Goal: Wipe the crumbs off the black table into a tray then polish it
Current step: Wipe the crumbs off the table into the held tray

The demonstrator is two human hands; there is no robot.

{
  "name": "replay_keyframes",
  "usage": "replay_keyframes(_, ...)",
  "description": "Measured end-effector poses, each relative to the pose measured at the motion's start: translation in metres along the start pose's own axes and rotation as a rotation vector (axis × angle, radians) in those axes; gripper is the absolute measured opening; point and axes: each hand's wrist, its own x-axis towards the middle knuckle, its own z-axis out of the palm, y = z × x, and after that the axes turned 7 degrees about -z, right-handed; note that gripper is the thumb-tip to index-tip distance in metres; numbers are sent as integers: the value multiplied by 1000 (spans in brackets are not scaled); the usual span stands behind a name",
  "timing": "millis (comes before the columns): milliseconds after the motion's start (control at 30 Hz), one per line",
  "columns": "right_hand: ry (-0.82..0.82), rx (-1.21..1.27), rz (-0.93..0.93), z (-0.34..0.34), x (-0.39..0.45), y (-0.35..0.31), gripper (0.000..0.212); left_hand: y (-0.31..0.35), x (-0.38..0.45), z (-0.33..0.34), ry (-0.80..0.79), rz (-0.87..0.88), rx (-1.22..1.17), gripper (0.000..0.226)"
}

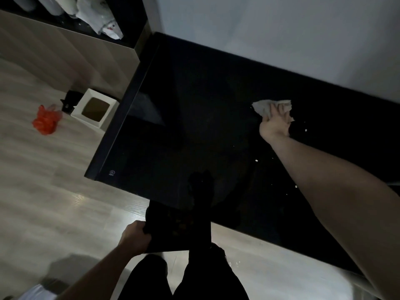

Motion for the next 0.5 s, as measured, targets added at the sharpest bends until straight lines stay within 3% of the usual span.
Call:
replay_keyframes(100, -44, -35, -73, 15, 0, -36, 62, 1, -1, -2, 7, -3, 2, 9)
replay_keyframes(233, -59, -63, -387, 44, -34, -87, 62, 1, -2, -7, -2, -13, -16, 17)
replay_keyframes(367, -96, 85, -646, 79, -110, -118, 56, 4, -4, -12, -14, -18, -21, 13)
replay_keyframes(500, -227, 270, -763, 109, -208, -117, 56, 6, -7, -16, -24, -17, -28, 14)
